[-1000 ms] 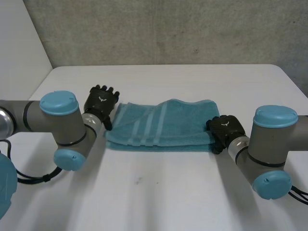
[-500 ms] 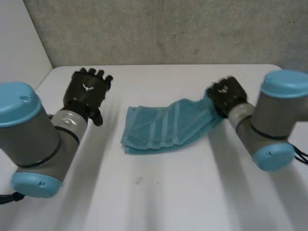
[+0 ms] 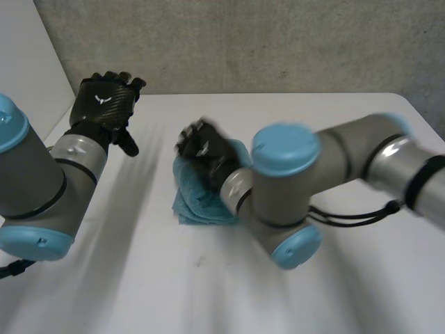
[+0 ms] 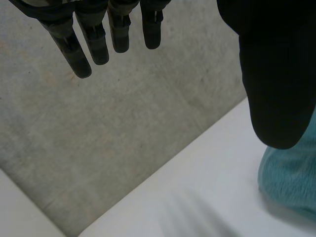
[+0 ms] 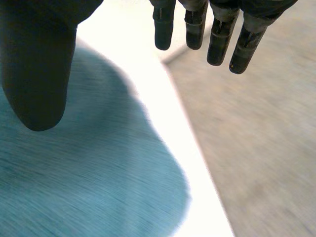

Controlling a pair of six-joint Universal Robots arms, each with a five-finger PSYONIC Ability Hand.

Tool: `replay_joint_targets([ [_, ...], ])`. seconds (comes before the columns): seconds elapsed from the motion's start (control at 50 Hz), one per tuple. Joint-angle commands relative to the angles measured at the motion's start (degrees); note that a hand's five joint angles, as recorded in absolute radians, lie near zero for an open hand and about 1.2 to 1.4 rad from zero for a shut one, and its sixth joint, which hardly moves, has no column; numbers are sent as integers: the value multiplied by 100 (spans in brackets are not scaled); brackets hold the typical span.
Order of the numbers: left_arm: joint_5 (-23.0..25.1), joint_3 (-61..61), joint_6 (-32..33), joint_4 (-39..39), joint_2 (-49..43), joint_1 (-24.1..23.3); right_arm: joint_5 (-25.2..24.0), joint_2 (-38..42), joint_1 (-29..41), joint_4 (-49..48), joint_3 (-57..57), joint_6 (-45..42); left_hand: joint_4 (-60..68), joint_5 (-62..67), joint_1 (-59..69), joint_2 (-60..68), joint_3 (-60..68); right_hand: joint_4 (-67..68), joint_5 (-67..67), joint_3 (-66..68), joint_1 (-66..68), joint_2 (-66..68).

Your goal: Fold the laundry

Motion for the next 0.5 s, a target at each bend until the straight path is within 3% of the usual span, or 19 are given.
replay_joint_targets([
  [0.02,648,617,-864,-86,-456,-27,393,-939,-550,-63,606,1712,-20,-112,-30,-11,-82,-344,-365,-231,-203,-276],
  [0.1,745,1108,-1382,-322,-1008,-167,-80,-1097,-1023,419,721,3027,48,-45,37,56,-14,-344,-365,-231,-203,-276],
  [0.18,771,1460,-1532,-638,-1491,-369,-564,-975,-1340,850,510,3592,48,-44,38,56,-14,-344,-365,-231,-203,-276],
  [0.4,736,1629,-1445,-912,-2337,-475,-758,579,-1543,1641,-640,3883,65,-28,55,73,3,-344,-365,-231,-203,-276],
  [0.5,736,1559,-1086,-1149,-2504,-423,-811,1056,-1543,2090,-1115,3847,48,-44,38,56,-14,-344,-365,-231,-203,-276],
])
